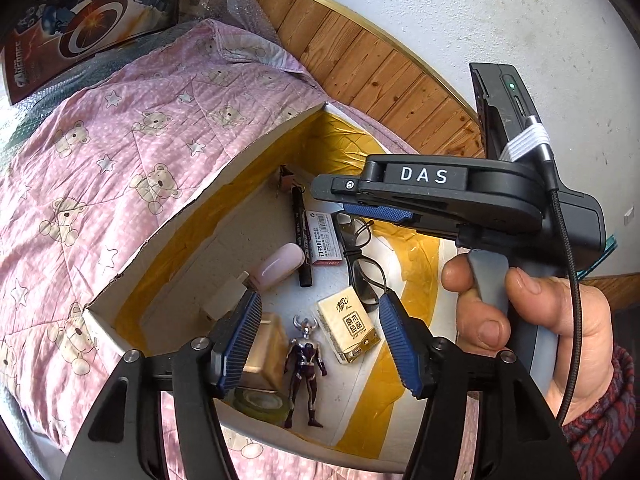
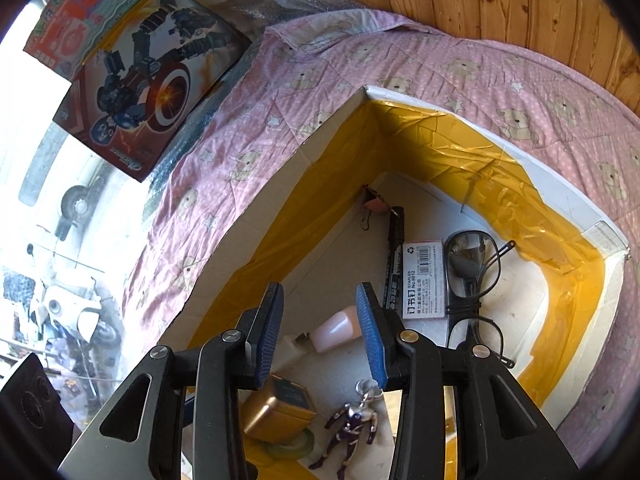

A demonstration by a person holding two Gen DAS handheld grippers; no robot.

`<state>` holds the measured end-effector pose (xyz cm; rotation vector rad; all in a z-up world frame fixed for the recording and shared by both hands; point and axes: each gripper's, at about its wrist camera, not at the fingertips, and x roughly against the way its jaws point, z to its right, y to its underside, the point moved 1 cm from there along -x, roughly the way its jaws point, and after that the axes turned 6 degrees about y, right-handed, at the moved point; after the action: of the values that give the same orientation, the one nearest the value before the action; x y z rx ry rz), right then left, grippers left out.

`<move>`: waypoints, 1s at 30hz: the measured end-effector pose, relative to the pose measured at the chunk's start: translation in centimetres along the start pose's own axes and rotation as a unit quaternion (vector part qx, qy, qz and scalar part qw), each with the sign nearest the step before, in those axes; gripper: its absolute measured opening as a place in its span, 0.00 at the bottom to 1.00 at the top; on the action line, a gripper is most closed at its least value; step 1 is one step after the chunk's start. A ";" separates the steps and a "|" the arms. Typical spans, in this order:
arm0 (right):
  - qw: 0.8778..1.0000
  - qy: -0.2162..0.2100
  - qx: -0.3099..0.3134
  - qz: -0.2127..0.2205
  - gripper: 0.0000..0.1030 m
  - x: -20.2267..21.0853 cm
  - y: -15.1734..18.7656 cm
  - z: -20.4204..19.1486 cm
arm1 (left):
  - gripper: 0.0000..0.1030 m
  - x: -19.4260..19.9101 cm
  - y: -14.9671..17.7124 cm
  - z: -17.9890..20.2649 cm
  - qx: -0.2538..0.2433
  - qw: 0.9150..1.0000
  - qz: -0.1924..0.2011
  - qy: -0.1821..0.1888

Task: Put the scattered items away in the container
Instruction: 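Withdraw both open tools up from the white box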

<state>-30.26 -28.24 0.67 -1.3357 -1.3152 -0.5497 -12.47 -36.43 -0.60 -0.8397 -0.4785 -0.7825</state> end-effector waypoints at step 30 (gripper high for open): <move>0.993 0.081 0.082 0.020 0.46 6.5 7.1 -1.0 | 0.60 3.5 2.7 4.6 -0.073 0.997 0.016 -0.013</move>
<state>-21.80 -24.92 4.01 -1.1548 -1.1717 -0.5006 -8.54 -33.12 3.16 -0.9915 -0.4339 -0.7835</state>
